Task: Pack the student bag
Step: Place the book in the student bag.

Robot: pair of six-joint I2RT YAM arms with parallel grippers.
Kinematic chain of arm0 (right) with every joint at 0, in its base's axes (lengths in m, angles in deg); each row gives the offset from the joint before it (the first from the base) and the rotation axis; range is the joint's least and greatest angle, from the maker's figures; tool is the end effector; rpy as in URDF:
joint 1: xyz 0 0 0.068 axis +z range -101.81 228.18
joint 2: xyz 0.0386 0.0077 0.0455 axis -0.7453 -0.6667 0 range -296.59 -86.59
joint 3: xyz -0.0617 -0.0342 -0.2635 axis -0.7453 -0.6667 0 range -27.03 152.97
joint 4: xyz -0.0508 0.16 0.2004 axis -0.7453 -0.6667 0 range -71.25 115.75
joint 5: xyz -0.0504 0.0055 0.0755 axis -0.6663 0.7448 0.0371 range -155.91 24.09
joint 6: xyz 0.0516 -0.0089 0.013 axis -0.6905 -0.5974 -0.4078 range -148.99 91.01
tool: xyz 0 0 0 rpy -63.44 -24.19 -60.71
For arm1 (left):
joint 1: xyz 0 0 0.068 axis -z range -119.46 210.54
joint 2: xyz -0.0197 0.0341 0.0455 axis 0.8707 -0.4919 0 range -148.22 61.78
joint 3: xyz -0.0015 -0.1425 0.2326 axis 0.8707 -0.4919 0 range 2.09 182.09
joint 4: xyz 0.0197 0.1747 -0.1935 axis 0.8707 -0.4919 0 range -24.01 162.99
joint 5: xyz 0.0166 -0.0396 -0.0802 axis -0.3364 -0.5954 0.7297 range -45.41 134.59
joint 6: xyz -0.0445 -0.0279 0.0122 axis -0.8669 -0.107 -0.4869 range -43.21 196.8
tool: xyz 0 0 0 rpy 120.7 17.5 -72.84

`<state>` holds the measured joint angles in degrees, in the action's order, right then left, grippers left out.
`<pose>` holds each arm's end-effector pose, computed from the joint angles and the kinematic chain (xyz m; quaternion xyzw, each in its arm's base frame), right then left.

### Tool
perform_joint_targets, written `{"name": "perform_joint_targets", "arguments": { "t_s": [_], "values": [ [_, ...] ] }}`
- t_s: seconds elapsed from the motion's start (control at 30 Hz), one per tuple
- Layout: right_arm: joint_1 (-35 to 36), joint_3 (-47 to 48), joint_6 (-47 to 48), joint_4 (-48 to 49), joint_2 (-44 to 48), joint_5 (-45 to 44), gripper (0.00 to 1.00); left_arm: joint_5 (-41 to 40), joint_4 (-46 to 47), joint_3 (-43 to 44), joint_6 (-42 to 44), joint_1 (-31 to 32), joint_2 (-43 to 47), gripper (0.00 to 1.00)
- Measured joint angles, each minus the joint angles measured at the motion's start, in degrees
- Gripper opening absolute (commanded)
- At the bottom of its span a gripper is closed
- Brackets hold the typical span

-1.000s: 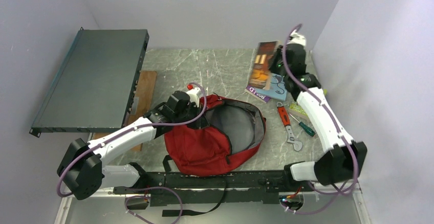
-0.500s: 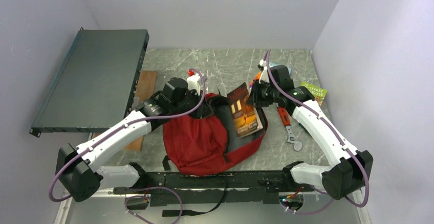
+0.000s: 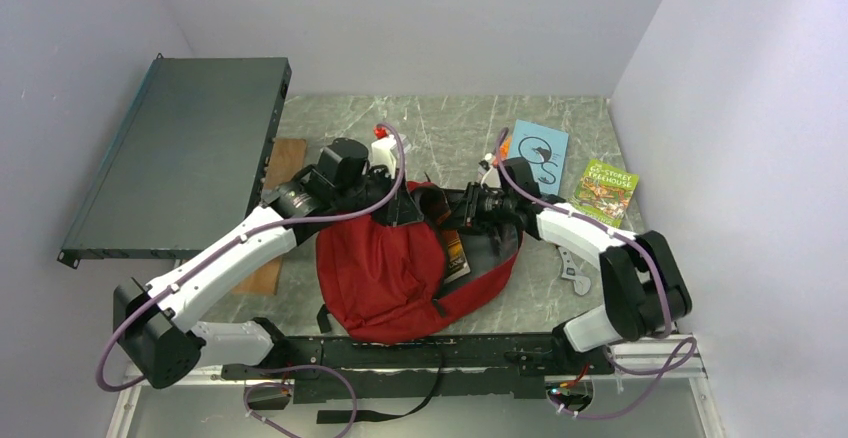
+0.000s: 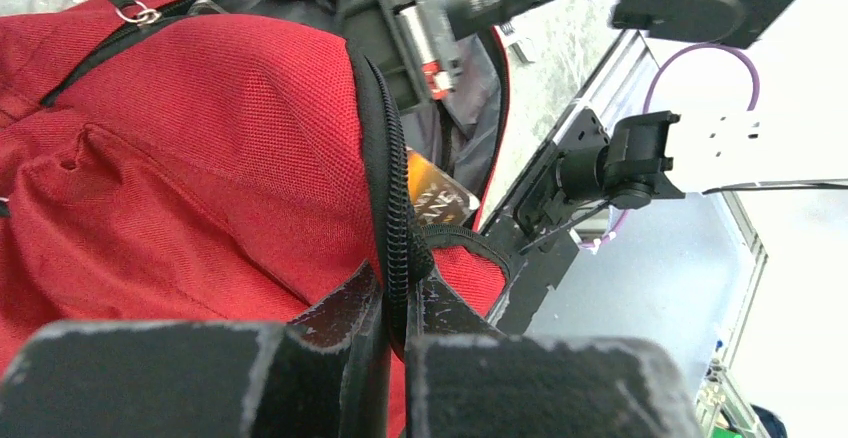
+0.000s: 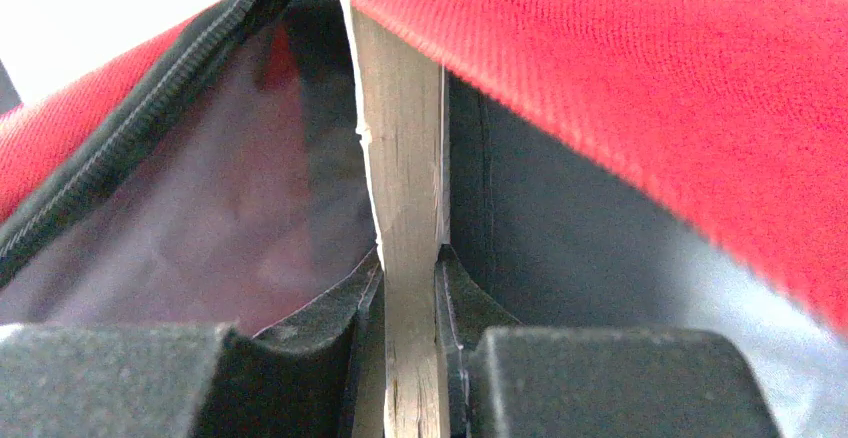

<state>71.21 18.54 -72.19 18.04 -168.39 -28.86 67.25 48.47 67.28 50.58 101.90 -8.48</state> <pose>0.2577 0.1329 0.2072 0.0304 0.8809 0.4476 0.1510 0.1960 -0.1908 0.3474 0.2097 0.8270 -0.4154 0.3156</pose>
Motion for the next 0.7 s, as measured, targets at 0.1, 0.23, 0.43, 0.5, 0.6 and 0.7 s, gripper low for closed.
{"name": "perform_joint_targets", "arguments": {
  "t_s": [0.1,0.23,0.43,0.5,0.6,0.7],
  "values": [
    [1.0,-1.8,-5.1,7.6,-3.6,0.5,0.00,1.5,0.2,0.7,-0.7,0.0,-1.7,0.00],
    [5.1,-2.1,-9.9,17.4,-7.5,0.2,0.00,2.8,-0.9,3.1,-1.7,0.0,-4.3,0.00],
    [11.3,-4.0,-12.9,29.8,-11.5,-3.7,0.00,3.5,-2.8,6.1,-1.9,-0.1,-5.6,0.00],
    [12.9,-5.7,-13.7,33.8,-12.5,-5.5,0.00,3.7,-2.9,6.3,-2.0,-0.1,-5.8,0.00],
    [14.8,-8.2,-15.6,39.9,-14.6,-8.3,0.00,4.3,-2.8,6.5,-2.1,-0.2,-6.3,0.00],
    [15.4,-9.6,-17.9,45.7,-17.3,-9.5,0.05,4.3,-2.8,6.5,-2.1,-0.2,-6.5,0.00]
  ]
}}
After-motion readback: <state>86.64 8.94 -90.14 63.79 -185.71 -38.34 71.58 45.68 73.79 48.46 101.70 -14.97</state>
